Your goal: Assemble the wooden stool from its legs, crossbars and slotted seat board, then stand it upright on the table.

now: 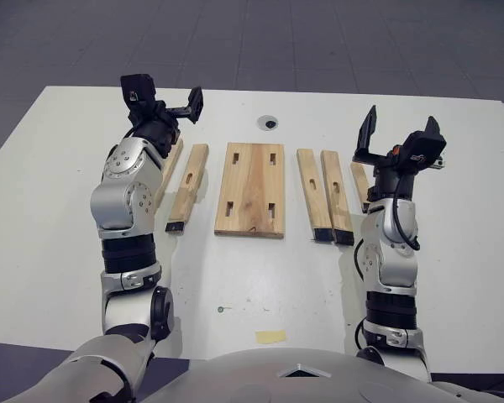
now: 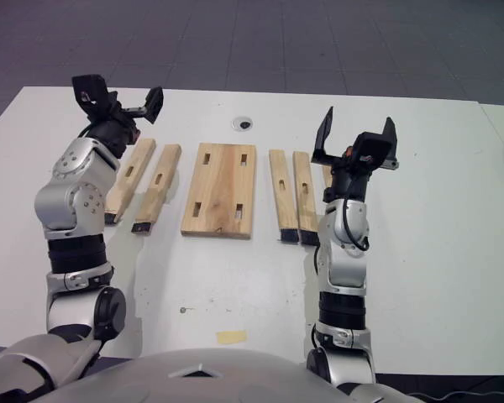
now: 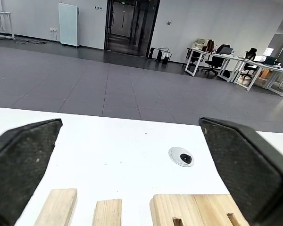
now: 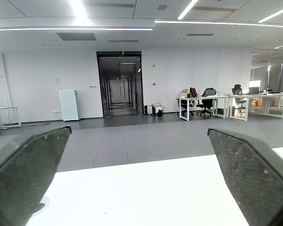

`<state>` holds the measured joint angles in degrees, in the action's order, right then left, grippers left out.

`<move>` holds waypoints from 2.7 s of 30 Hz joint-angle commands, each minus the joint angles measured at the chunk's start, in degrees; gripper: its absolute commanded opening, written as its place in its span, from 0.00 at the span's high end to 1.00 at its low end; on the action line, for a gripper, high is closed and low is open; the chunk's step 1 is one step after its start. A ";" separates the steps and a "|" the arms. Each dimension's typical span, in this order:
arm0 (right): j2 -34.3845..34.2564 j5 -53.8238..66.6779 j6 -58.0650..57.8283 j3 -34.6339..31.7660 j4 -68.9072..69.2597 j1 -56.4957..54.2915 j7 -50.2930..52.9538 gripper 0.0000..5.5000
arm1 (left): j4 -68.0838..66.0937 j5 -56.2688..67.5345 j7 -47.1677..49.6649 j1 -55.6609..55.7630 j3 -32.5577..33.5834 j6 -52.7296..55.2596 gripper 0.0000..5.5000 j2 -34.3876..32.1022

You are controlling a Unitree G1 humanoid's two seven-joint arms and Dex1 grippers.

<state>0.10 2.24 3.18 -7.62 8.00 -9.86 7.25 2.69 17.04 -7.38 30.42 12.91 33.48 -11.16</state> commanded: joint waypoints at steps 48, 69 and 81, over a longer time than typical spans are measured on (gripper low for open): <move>0.21 -0.67 -4.82 -1.38 8.67 7.20 0.57 0.02 | -29.83 -6.15 -21.54 -15.37 -7.03 11.19 0.76 -25.28; -1.94 58.57 -33.63 -2.32 11.61 -3.38 -19.55 0.02 | 7.13 -7.47 -34.79 -5.95 -24.95 -24.02 0.77 -16.98; -5.45 61.00 -33.05 0.38 9.88 -2.40 -21.16 0.22 | 8.90 -8.32 -34.80 -10.70 -27.19 -22.92 0.77 -15.26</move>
<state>-3.79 61.75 -30.21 -7.28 17.85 -12.14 -13.10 11.63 9.16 -41.95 20.04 -14.04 10.00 -26.29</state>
